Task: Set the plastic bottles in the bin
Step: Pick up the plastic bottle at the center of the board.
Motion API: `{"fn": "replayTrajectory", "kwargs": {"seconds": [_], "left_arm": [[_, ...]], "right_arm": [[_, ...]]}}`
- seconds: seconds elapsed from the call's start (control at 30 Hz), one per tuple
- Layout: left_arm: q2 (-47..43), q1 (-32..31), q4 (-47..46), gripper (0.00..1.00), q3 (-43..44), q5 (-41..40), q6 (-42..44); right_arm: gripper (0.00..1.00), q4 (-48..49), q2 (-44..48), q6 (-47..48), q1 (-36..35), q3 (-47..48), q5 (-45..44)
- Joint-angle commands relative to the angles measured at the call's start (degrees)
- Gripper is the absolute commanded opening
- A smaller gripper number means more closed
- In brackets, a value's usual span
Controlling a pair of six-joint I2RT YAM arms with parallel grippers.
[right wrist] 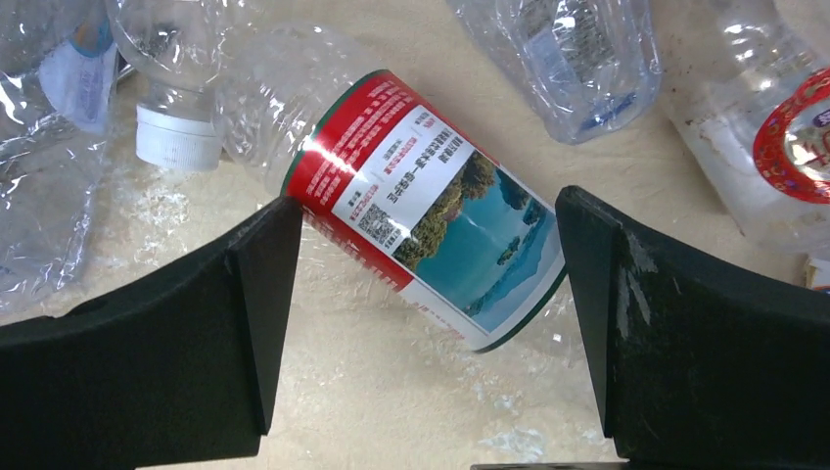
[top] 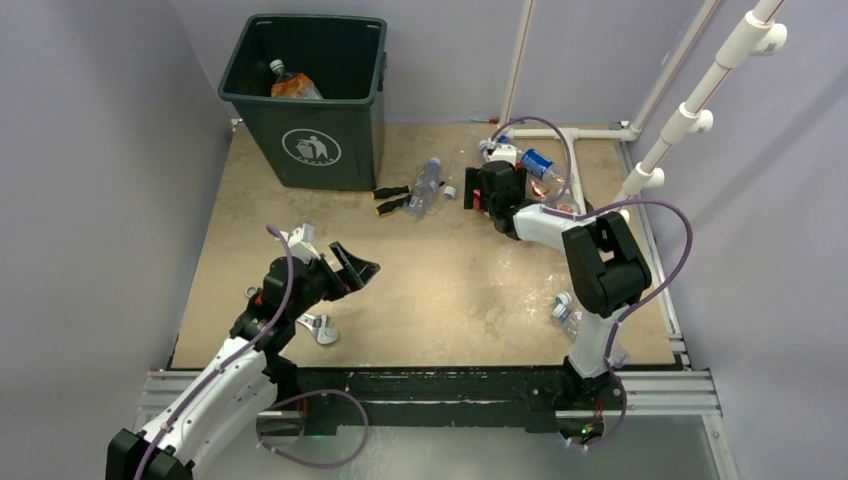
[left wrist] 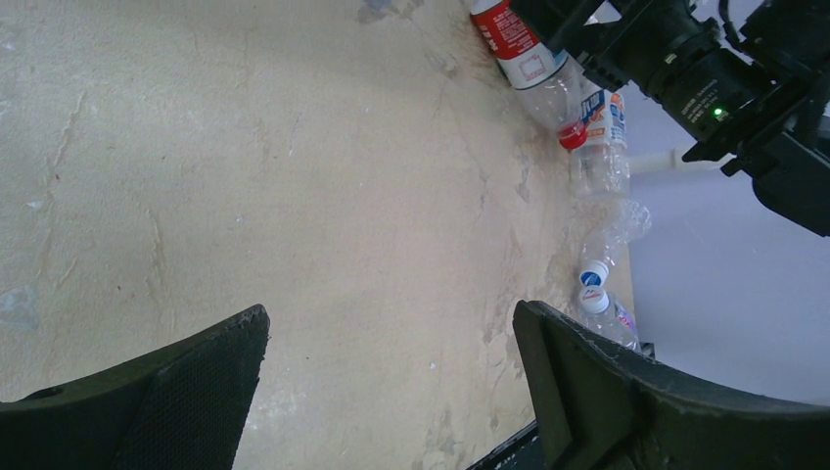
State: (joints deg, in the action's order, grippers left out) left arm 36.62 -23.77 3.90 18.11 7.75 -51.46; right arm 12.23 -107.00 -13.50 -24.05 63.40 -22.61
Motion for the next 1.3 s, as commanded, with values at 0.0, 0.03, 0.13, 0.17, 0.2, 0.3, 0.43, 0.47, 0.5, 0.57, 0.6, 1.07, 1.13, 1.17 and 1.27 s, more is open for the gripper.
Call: {"fn": "replayTrajectory", "kwargs": {"seconds": [0.0,0.03,0.13,0.17,0.2,0.3,0.43,0.47,0.5,0.57,0.6,1.07,1.13,1.17,1.27], "left_arm": [[-2.7,-0.2,-0.8,0.96,0.0,1.0,0.0],[-3.1,-0.2,-0.5,0.96,0.0,1.1,-0.1],[-3.7,-0.2,-0.1,0.96,-0.2,1.3,-0.2],[-3.8,-0.2,-0.1,0.95,-0.2,1.5,-0.2],[-3.8,-0.2,-0.2,0.95,-0.1,1.5,-0.3],[-3.6,-0.2,-0.5,0.95,0.1,1.5,-0.3],[-3.0,-0.2,-0.4,0.96,0.9,1.5,-0.3],[-3.0,-0.2,-0.3,0.95,1.1,1.5,-0.3],[-2.9,-0.2,-0.2,0.95,1.3,1.5,-0.2],[-2.8,-0.2,0.2,0.96,1.6,1.4,-0.2],[-2.8,-0.2,0.4,0.96,1.8,1.3,-0.1],[-4.8,-0.2,5.6,0.96,4.0,-0.6,0.9],[-5.0,-0.2,6.2,0.96,4.0,-0.8,1.2],[-5.2,-0.2,6.3,0.96,4.1,-0.9,1.3],[-6.5,-0.2,4.6,0.98,3.9,0.3,1.6]], "right_arm": [[0.99,-3.9,1.2,-2.8,-0.5,-0.1,1.9],[0.99,-4.1,1.6,-3.1,-0.4,-0.7,2.2],[0.99,-5.6,2.2,-4.0,-0.5,-1.4,4.1],[0.99,-5.9,2.4,-4.2,-0.5,-1.8,4.9],[0.99,-6.1,2.7,-4.3,-0.6,-2.2,5.7],[0.98,-6.1,4.2,-4.6,-1.0,-3.8,6.8],[0.88,-5.4,6.0,-5.1,-1.0,-5.8,9.8],[0.85,-4.8,6.4,-5.1,-1.1,-6.3,10.6],[0.81,-4.4,7.0,-5.4,-1.3,-6.7,11.4],[0.73,-3.2,8.0,-5.9,-1.6,-7.8,12.8],[0.71,-2.8,8.3,-6.2,-1.7,-8.2,13.5],[0.82,-4.1,1.8,-9.7,-1.9,-4.5,12.9],[0.76,-3.8,0.7,-9.8,-1.9,-3.9,14.0],[0.73,-3.3,0.7,-9.8,-1.9,-3.9,14.2],[0.65,2.1,4.7,-10.8,-1.9,-7.6,16.3]]}}
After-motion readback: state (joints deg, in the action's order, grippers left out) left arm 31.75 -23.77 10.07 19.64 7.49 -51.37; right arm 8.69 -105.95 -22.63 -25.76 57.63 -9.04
